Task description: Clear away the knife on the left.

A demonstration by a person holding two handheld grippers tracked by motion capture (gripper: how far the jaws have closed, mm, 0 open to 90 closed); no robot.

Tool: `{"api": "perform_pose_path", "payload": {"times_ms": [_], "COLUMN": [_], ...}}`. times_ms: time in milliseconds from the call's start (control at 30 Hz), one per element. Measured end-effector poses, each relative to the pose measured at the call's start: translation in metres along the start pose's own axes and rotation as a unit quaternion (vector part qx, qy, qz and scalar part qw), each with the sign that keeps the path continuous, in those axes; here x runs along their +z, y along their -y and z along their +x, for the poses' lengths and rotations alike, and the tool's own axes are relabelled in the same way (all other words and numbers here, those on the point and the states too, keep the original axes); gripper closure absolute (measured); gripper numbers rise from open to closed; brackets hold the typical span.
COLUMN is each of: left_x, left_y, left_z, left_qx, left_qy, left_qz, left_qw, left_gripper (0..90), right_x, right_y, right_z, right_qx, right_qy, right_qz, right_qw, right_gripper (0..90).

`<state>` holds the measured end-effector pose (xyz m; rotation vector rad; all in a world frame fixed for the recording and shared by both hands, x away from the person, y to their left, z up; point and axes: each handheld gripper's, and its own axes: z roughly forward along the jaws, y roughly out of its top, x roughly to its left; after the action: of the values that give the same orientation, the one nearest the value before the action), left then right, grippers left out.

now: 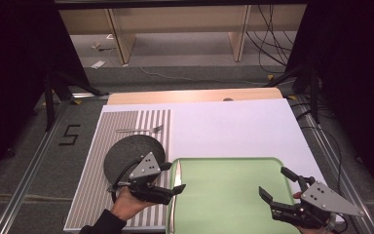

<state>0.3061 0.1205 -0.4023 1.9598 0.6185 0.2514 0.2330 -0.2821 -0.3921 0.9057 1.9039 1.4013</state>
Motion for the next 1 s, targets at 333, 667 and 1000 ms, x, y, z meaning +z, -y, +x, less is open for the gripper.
{"api": "perform_pose_path", "payload": {"times_ms": [333,667,1000], "left_x": [-0.012,-0.021,-0.029], "left_y": [0.005,0.011,0.02], "left_z": [0.004,0.007,0.004], "left_qx": [-0.011,-0.025,-0.024], "left_qy": [0.0,0.008,-0.008], "left_qz": [-0.034,-0.049,-0.053], "left_qw": [0.9994,0.9984,0.9983], "left_gripper": [19.9,19.2,19.1], "right_x": [0.0,0.0,0.0], "right_y": [0.0,0.0,0.0], "right_z": [0.0,0.0,0.0], "right_qx": [0.001,0.001,0.002], "right_qy": [0.0,-0.001,-0.001], "right_qz": [0.0,0.0,0.0], "right_qw": [1.0,1.0,1.0], "right_gripper": [15.8,15.7,15.8]}}
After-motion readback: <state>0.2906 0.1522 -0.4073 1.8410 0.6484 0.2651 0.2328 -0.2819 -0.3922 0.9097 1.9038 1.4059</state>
